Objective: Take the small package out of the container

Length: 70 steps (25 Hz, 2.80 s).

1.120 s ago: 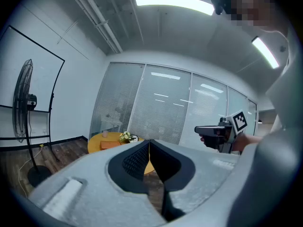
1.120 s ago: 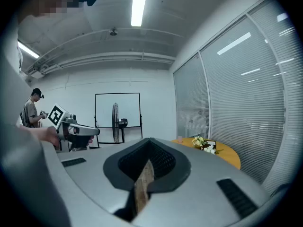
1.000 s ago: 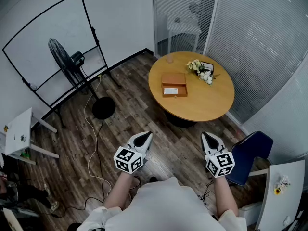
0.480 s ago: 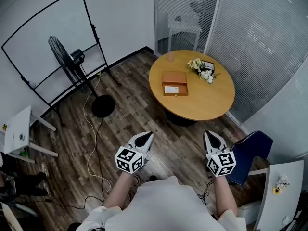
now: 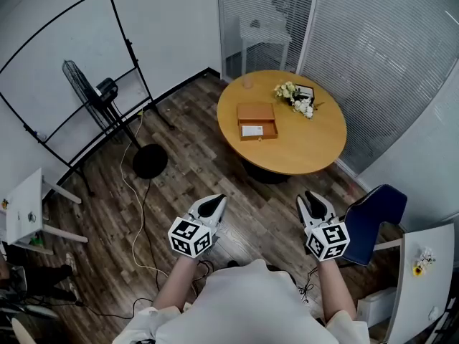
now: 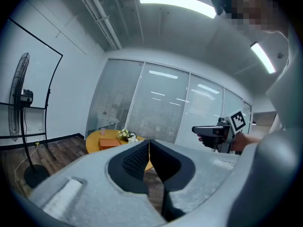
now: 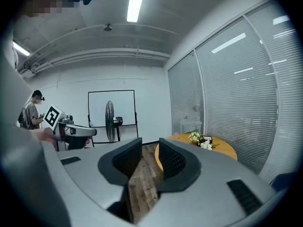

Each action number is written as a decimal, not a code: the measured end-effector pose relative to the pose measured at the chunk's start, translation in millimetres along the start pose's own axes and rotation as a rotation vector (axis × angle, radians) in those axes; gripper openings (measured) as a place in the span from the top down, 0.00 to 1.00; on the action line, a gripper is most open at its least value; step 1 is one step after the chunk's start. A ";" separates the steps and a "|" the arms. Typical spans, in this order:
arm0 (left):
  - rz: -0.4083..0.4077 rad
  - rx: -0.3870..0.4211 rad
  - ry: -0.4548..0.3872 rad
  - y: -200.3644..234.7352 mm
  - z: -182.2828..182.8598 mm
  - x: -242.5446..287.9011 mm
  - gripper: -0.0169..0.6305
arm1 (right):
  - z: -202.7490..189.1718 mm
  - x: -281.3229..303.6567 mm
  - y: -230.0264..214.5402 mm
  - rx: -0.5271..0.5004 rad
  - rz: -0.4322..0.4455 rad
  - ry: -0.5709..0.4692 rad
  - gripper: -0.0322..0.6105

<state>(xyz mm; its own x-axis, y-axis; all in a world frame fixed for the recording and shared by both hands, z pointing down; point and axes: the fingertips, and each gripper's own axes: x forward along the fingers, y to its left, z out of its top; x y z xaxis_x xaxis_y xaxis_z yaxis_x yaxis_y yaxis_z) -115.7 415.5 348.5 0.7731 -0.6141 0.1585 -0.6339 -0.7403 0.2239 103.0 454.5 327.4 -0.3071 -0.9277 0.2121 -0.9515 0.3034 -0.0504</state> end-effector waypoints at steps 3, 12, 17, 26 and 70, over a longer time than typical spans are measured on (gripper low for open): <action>-0.011 0.003 0.002 6.1 -2.5 -1.9 0.94 | -4.3 3.9 6.4 0.006 -0.010 -0.001 0.77; -0.008 -0.013 0.024 33.1 -6.9 1.9 0.94 | -7.5 24.3 5.1 0.014 -0.036 0.027 0.77; 0.012 -0.032 0.042 52.2 -12.6 24.4 0.94 | -14.5 52.2 -17.0 0.029 -0.039 0.053 0.77; 0.055 -0.058 0.060 89.0 -6.1 112.3 0.94 | -14.3 140.2 -82.8 0.023 0.030 0.103 0.77; 0.062 -0.127 0.284 331.2 -3.9 418.2 0.94 | -63.5 502.5 -249.8 0.135 0.156 0.406 0.77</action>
<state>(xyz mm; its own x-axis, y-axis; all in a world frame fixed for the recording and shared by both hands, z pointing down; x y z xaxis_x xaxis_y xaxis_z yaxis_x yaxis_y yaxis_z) -2.3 -85.5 492.7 0.7191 -0.5428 0.4340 -0.6863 -0.6528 0.3207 187.5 -73.7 508.6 -0.4406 -0.7047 0.5562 -0.8966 0.3766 -0.2330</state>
